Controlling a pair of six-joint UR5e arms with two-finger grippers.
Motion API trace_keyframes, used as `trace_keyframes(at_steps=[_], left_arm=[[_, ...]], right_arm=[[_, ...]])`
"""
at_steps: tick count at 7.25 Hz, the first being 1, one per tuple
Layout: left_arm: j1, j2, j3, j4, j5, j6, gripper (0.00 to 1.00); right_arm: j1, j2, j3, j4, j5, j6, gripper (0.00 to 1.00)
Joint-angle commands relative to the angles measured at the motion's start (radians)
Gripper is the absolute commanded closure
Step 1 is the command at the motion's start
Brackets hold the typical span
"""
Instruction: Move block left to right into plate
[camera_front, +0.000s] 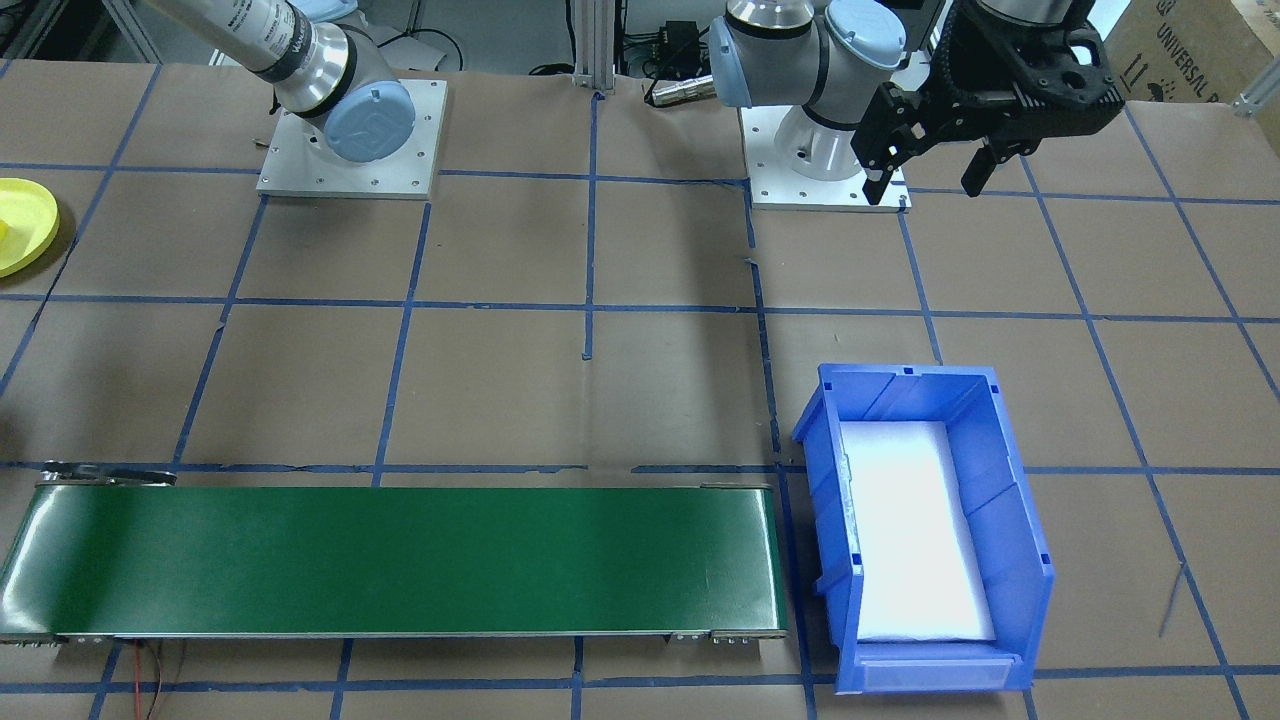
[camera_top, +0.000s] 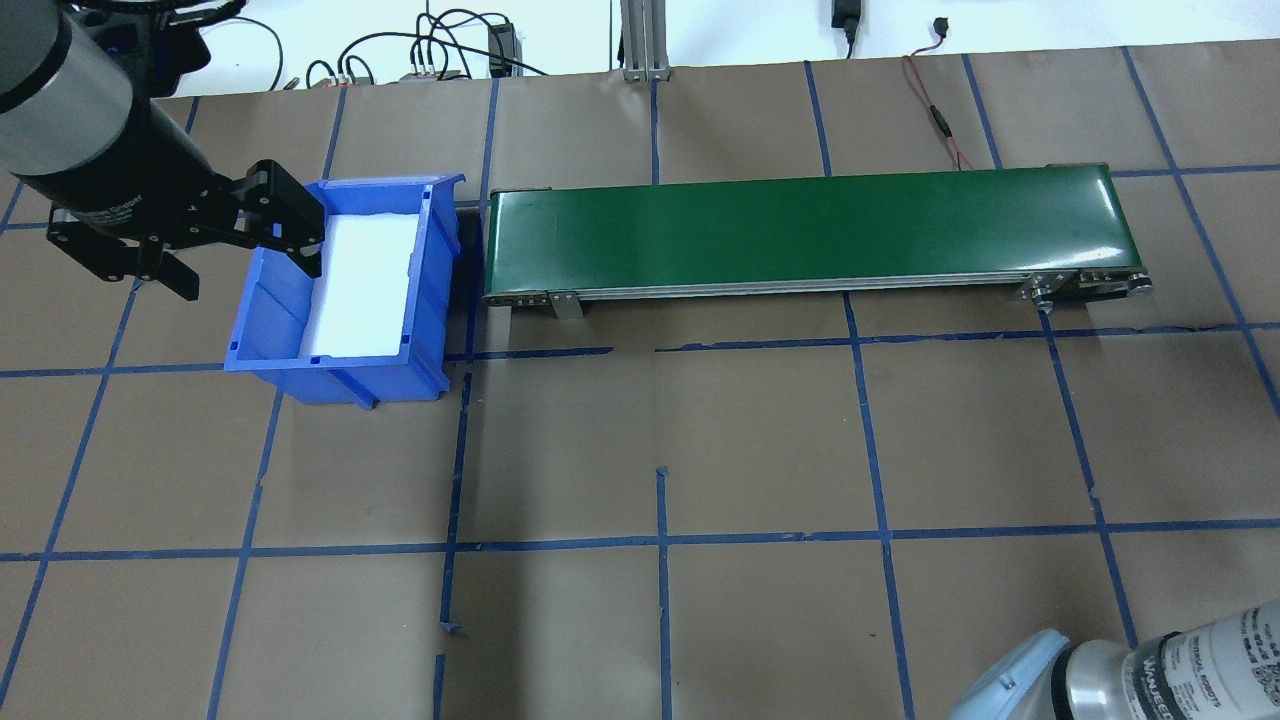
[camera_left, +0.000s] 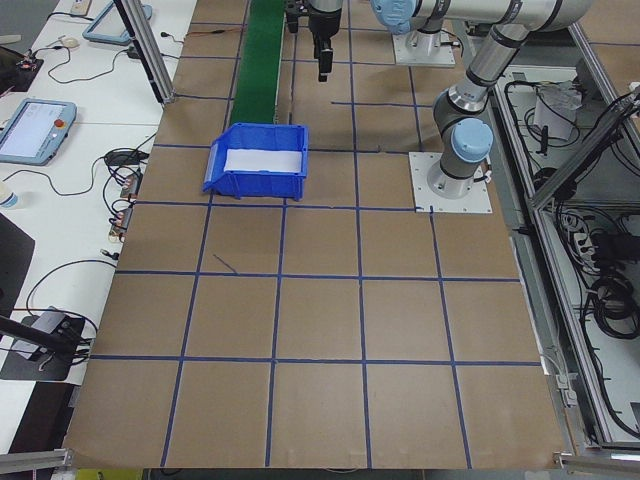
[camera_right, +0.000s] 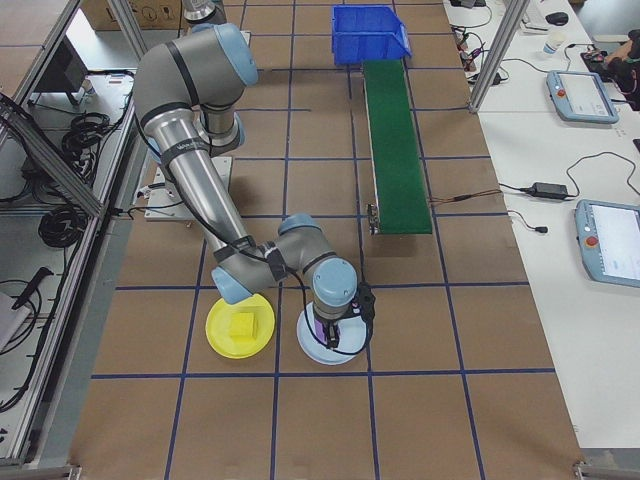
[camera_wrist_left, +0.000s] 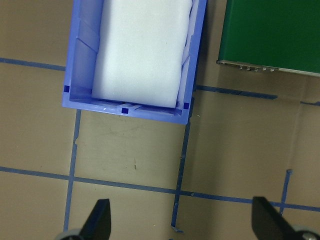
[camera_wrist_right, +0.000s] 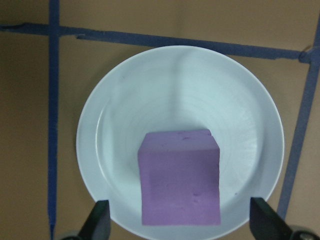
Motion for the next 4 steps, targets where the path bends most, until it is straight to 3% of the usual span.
trace_keyframes(at_steps=[1,3,4], left_arm=[[0.001,-0.02,-0.008,0.028,-0.003,-0.005,0.0],[-0.001,-0.043,-0.009,0.065,-0.008,-0.013,0.0],[-0.001,-0.05,-0.011,0.068,-0.009,-0.019,0.0]], right_arm=[[0.037,-0.177,0.003,0.171,-0.001,0.081,0.03],[0.137,-0.34,0.021,0.339,-0.004,0.251,0.02],[0.184,-0.409,0.048,0.365,-0.032,0.285,0.0]])
